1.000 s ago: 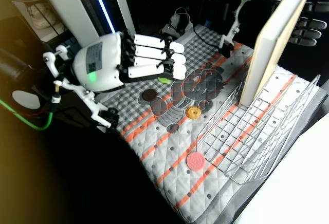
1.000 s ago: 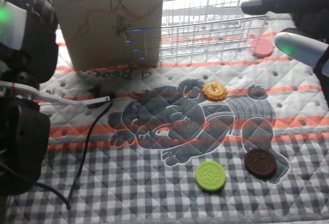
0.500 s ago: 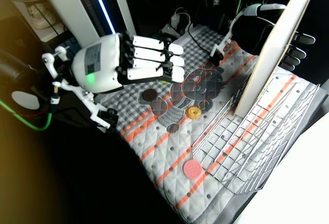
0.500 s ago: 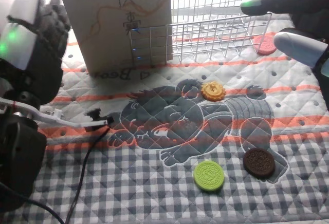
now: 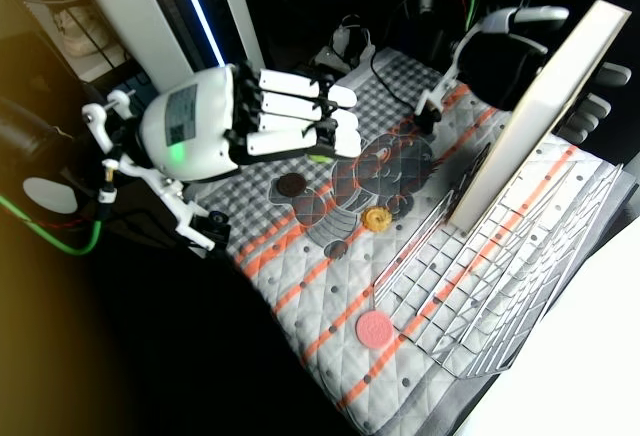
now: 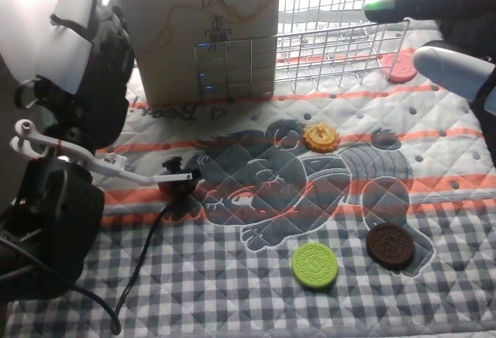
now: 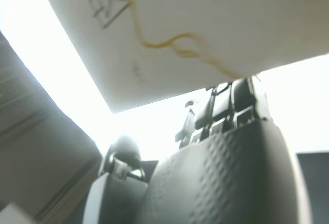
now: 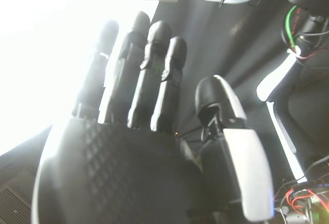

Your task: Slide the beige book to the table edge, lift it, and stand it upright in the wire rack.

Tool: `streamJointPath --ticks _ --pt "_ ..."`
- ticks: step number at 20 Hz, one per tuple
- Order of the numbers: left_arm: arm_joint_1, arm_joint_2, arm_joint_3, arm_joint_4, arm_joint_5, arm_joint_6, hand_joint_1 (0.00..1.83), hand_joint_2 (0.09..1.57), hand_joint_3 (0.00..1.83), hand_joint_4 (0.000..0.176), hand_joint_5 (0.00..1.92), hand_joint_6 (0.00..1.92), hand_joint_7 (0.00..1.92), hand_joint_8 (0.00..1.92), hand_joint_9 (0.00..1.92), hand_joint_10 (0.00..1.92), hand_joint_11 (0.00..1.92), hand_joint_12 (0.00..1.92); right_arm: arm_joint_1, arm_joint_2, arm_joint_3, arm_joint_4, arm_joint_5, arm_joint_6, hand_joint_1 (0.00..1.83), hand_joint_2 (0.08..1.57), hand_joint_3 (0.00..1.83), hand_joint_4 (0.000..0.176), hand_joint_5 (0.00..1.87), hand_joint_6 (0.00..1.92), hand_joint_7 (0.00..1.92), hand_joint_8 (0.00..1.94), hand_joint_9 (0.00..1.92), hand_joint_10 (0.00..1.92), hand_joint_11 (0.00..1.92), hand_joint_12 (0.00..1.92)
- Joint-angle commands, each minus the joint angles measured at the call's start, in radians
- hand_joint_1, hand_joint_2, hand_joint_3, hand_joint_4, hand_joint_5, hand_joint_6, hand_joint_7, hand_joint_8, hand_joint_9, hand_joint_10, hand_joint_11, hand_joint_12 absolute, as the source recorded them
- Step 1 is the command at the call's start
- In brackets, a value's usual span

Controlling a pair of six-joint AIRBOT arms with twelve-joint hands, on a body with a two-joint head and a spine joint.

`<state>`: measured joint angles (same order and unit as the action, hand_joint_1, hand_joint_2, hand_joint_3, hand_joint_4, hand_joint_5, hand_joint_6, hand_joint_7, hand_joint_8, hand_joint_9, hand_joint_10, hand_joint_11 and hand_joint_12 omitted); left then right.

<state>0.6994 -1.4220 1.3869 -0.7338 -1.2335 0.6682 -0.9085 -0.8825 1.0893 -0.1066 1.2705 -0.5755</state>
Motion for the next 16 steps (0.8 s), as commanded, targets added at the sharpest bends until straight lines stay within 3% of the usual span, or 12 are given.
streamJointPath --ticks 1,5,6,9,10,11,13,14,15,16 --pt "-0.017 0.004 0.010 0.055 -0.110 -0.009 0.00 1.15 0.00 0.136 0.00 0.00 0.00 0.00 0.00 0.00 0.00 0.00 0.012 -0.005 0.004 0.027 0.117 0.003 0.40 1.44 0.00 0.000 0.73 0.01 0.73 0.01 0.71 0.01 0.23 0.84" --pt "-0.046 -0.013 0.037 0.064 -0.070 -0.009 0.00 1.16 0.00 0.123 0.00 0.00 0.00 0.00 0.00 0.00 0.00 0.00 0.012 -0.011 0.008 0.027 0.117 0.003 0.41 1.44 0.00 0.000 0.73 0.00 0.73 0.01 0.72 0.01 0.27 0.79" --pt "-0.060 -0.025 0.047 0.077 -0.056 -0.009 0.00 1.16 0.00 0.140 0.00 0.00 0.00 0.00 0.00 0.00 0.00 0.00 0.012 -0.014 0.011 0.027 0.117 0.003 0.40 1.44 0.00 0.000 0.73 0.00 0.72 0.00 0.70 0.00 0.24 0.82" --pt "-0.088 -0.055 0.079 0.113 -0.013 -0.020 0.00 1.16 0.00 0.139 0.00 0.00 0.00 0.00 0.00 0.00 0.00 0.00 0.012 -0.022 0.018 0.026 0.117 0.003 0.42 1.44 0.00 0.000 0.75 0.01 0.73 0.01 0.71 0.01 0.21 0.83" --pt "-0.093 -0.057 0.084 0.129 -0.010 -0.025 0.00 1.15 0.00 0.148 0.00 0.00 0.00 0.00 0.00 0.00 0.00 0.00 0.012 -0.025 0.020 0.025 0.117 0.006 0.42 1.44 0.00 0.000 0.75 0.01 0.75 0.02 0.72 0.01 0.22 0.84" --pt "-0.094 -0.043 0.079 0.146 -0.010 -0.027 0.00 1.15 0.00 0.142 0.00 0.00 0.00 0.00 0.00 0.00 0.00 0.00 0.012 -0.024 0.020 0.024 0.117 0.009 0.40 1.45 0.00 0.000 0.75 0.00 0.75 0.01 0.71 0.01 0.21 0.82" --pt "-0.081 0.002 0.058 0.161 -0.021 -0.027 0.00 1.16 0.00 0.149 0.00 0.00 0.00 0.00 0.00 0.00 0.00 0.00 0.013 -0.012 0.016 0.024 0.116 0.011 0.40 1.44 0.00 0.000 0.74 0.00 0.76 0.01 0.72 0.01 0.27 0.78" --pt "-0.070 0.049 0.036 0.188 -0.033 -0.024 0.00 1.14 0.00 0.161 0.00 0.00 0.00 0.00 0.00 0.00 0.00 0.00 0.013 0.002 0.009 0.025 0.115 0.008 0.41 1.44 0.00 0.000 0.75 0.00 0.71 0.00 0.69 0.00 0.26 0.77" --pt "-0.066 0.088 0.012 0.211 -0.040 -0.006 0.00 1.14 0.00 0.158 0.00 0.00 0.00 0.00 0.00 0.00 0.00 0.00 0.013 0.013 -0.001 0.028 0.115 0.000 0.44 1.44 0.00 0.000 0.75 0.00 0.69 0.00 0.65 0.00 0.20 0.75" --pt "-0.064 0.115 -0.005 0.227 -0.047 0.009 0.00 1.15 0.00 0.144 0.00 0.00 0.00 0.00 0.00 0.00 0.00 0.00 0.013 0.024 -0.009 0.032 0.115 -0.007 0.43 1.43 0.00 0.000 0.75 0.00 0.66 0.00 0.63 0.00 0.16 0.81"
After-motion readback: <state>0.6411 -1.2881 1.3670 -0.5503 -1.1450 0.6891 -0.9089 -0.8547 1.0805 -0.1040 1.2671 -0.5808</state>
